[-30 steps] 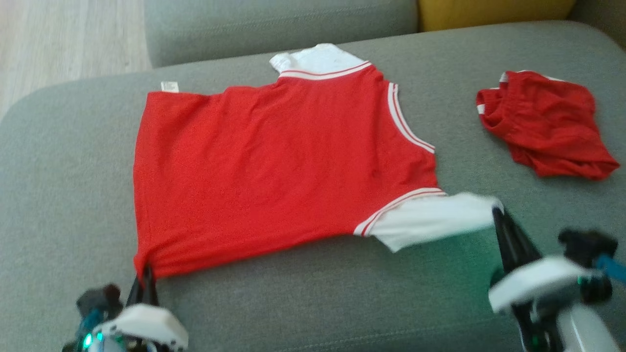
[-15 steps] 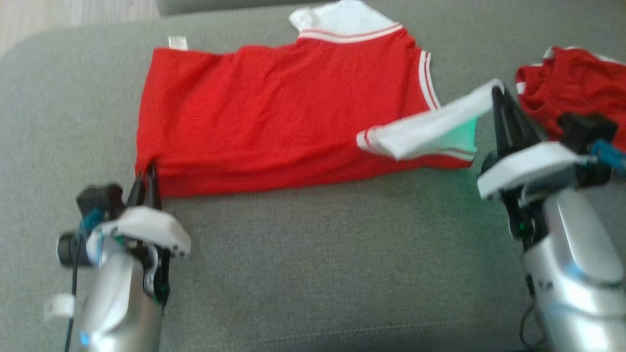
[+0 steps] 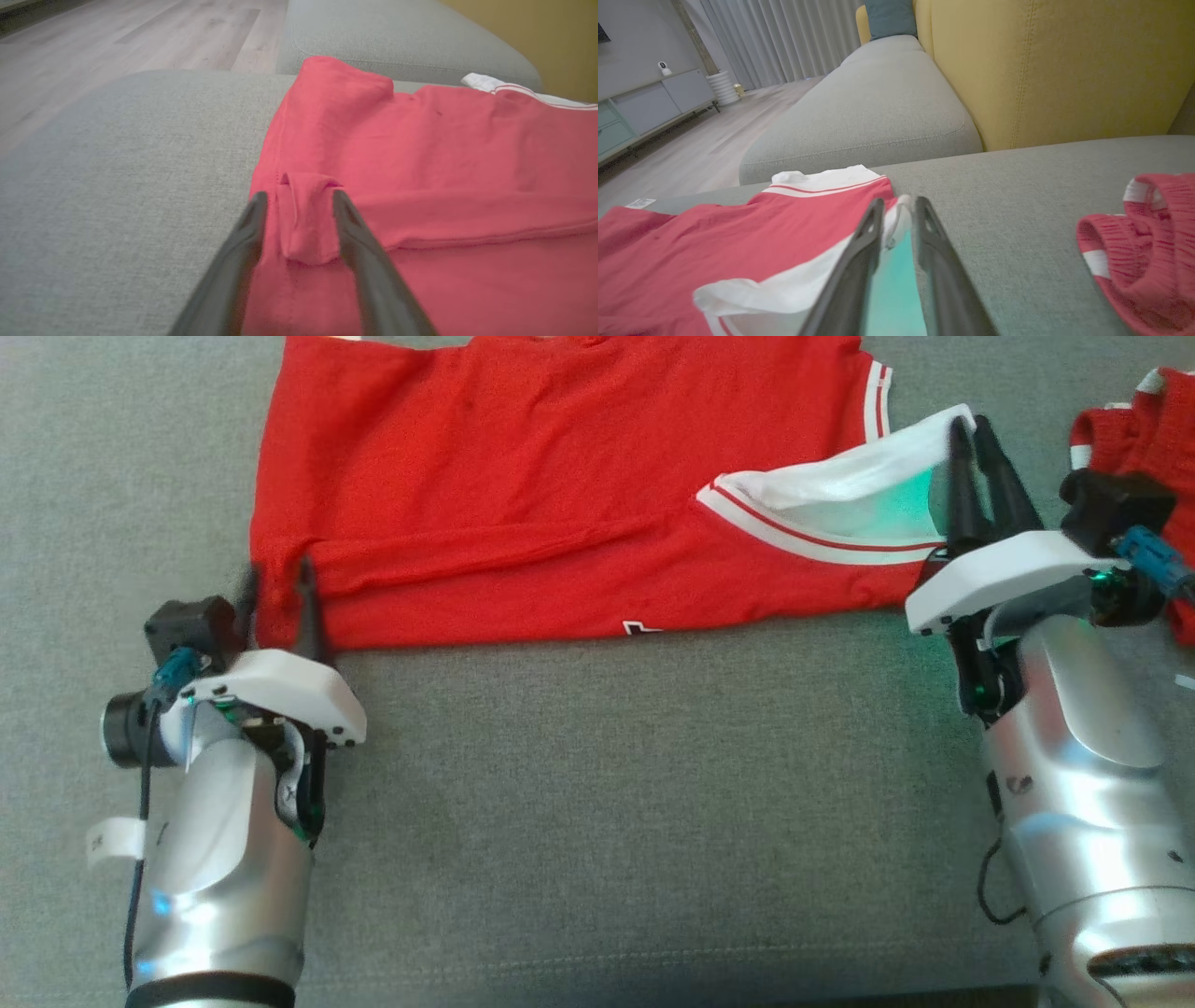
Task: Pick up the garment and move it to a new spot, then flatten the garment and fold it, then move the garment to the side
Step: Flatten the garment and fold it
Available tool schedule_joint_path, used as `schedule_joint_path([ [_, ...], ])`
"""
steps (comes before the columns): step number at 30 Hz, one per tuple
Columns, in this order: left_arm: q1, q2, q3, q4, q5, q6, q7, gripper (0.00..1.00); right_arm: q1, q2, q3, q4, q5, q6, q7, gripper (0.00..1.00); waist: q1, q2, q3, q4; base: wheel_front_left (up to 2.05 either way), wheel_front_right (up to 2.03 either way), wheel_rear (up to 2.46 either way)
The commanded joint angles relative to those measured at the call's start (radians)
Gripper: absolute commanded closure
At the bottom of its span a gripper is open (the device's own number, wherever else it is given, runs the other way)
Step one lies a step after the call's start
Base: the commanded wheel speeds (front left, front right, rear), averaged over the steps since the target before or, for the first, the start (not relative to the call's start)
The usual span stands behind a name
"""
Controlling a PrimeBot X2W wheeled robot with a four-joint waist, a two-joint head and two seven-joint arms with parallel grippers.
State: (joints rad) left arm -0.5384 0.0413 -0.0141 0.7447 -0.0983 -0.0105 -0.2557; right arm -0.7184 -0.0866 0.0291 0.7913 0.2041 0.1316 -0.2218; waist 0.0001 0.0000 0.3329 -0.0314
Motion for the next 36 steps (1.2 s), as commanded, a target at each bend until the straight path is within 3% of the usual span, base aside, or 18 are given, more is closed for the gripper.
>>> schedule_joint_path([
  [1, -0.019, 0.023, 0.036, -0.039, 0.003, 0.012, -0.006, 0.0, -0.035, 0.018, 0.018, -0.022, 0.001, -0.001, -0.017, 0.0, -0.0001, 0.0, -0.001, 0.001, 0.0, 0.0, 0.0],
  [9, 0.111, 0.011, 0.063, -0.153, -0.031, 0.042, -0.006, 0.0, 0.035, 0.025, 0.016, -0.046, 0.011, -0.001, -0.039, 0.0, -0.0001, 0.0, -0.018, 0.001, 0.0, 0.0, 0.0],
  [14, 0.181, 0.009, 0.028, -0.17, -0.067, 0.046, -0.006, 0.0, 0.13, 0.028, 0.026, -0.061, 0.015, -0.001, -0.04, 0.0, -0.0001, 0.0, -0.02, -0.004, 0.0, 0.0, 0.0],
  [24, 0.181, 0.009, -0.031, -0.164, -0.095, 0.062, -0.006, 0.0, 0.157, 0.033, 0.037, 0.053, -0.028, -0.001, -0.033, 0.0, -0.0001, 0.0, -0.008, 0.01, 0.0, 0.0, 0.0],
  [25, 0.179, 0.009, -0.031, -0.163, -0.095, 0.06, -0.006, 0.0, 0.153, 0.033, 0.048, 0.068, -0.032, -0.001, -0.026, 0.05, -0.0001, 0.0, -0.006, 0.01, 0.0, 0.0, 0.0],
  [27, 0.176, 0.009, -0.03, -0.153, -0.093, 0.059, -0.006, 0.0, 0.142, 0.034, 0.065, 0.088, -0.029, -0.001, -0.026, 0.73, -0.0001, 0.0, -0.003, 0.011, 0.0, 0.0, 0.0],
  [28, 0.175, 0.009, -0.03, -0.142, -0.091, 0.057, -0.006, 0.0, 0.136, 0.035, 0.072, 0.094, -0.024, -0.001, -0.027, 1.0, -0.0001, 0.0, 0.0, 0.01, 0.0, 0.0, 0.0],
  [36, 0.16, 0.009, -0.005, -0.095, -0.075, 0.036, -0.006, 0.0, 0.106, 0.036, 0.13, 0.094, 0.04, -0.001, -0.035, 1.0, -0.0001, 0.0, 0.01, -0.002, 0.0, 0.0, 0.0],
])
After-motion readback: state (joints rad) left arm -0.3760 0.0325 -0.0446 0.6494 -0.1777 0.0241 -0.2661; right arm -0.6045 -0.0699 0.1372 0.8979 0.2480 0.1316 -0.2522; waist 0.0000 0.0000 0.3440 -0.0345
